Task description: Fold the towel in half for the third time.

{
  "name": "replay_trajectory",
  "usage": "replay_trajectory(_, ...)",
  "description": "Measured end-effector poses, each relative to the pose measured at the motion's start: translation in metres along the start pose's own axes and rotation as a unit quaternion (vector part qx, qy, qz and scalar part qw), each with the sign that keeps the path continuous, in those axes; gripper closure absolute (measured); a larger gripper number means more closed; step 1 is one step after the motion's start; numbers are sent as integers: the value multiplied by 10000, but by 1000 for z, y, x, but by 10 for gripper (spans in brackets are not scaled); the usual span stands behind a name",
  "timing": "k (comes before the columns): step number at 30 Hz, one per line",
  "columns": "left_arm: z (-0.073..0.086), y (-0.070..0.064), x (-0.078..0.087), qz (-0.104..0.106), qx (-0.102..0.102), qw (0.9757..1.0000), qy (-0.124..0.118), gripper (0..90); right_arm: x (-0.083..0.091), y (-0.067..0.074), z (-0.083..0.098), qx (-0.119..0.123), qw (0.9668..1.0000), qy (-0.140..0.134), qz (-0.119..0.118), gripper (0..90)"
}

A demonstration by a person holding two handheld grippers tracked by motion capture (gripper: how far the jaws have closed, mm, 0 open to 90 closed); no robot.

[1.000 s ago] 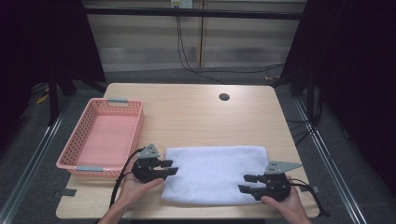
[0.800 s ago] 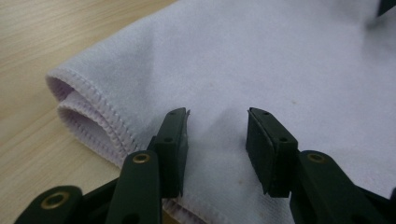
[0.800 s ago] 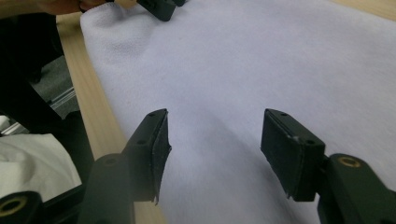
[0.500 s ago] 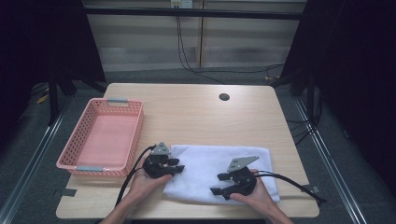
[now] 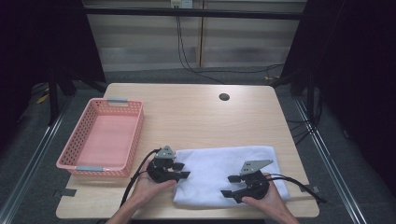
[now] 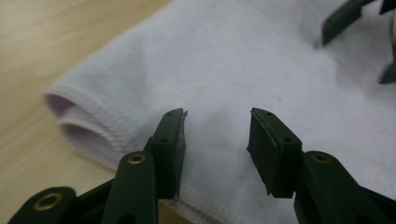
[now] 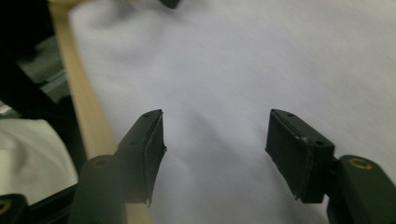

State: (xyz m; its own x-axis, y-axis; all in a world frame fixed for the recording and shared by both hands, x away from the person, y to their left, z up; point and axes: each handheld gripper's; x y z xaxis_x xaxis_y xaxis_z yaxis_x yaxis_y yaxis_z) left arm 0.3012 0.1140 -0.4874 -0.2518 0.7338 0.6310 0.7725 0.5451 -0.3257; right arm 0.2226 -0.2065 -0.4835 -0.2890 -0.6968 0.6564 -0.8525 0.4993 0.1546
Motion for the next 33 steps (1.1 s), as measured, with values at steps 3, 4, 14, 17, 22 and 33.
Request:
replay_trajectory(3, -7, 12, 7, -95, 156, 9996, -194, 539, -3, 12, -14, 89, 9994, -106, -303, 290)
replay_trajectory(4, -9, 15, 7, -150, 115, 9996, -203, 538, -8, 15, -18, 113, 9990, -127, -411, 291)
replay_trajectory(14, -24, 37, 4, -248, 284, 9984, -428, 494, -69, 42, -53, 340, 9958, 73, -849, 280)
replay_trajectory(17, -21, 43, -3, -390, 246, 9986, -269, 491, -85, 44, -59, 375, 9957, 157, -831, 280)
replay_trajectory(22, -19, 46, 2, -316, 425, 9981, -323, 475, -102, 45, -66, 515, 9956, 324, -708, 261)
replay_trajectory(33, -13, 52, 7, -506, 498, 9972, -228, 431, -104, 66, -55, 1354, 9904, 280, -92, 256)
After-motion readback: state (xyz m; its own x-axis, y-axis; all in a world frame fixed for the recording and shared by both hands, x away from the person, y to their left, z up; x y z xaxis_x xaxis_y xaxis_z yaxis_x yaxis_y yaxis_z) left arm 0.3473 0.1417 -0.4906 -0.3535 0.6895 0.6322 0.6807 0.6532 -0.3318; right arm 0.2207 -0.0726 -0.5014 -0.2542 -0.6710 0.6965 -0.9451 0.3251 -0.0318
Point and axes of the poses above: each handheld gripper's, and its own axes: x roughly backward along the jaws, z roughly out of its underside, y roughly to its left, and after that the axes turned 7 degrees about x, right-handed
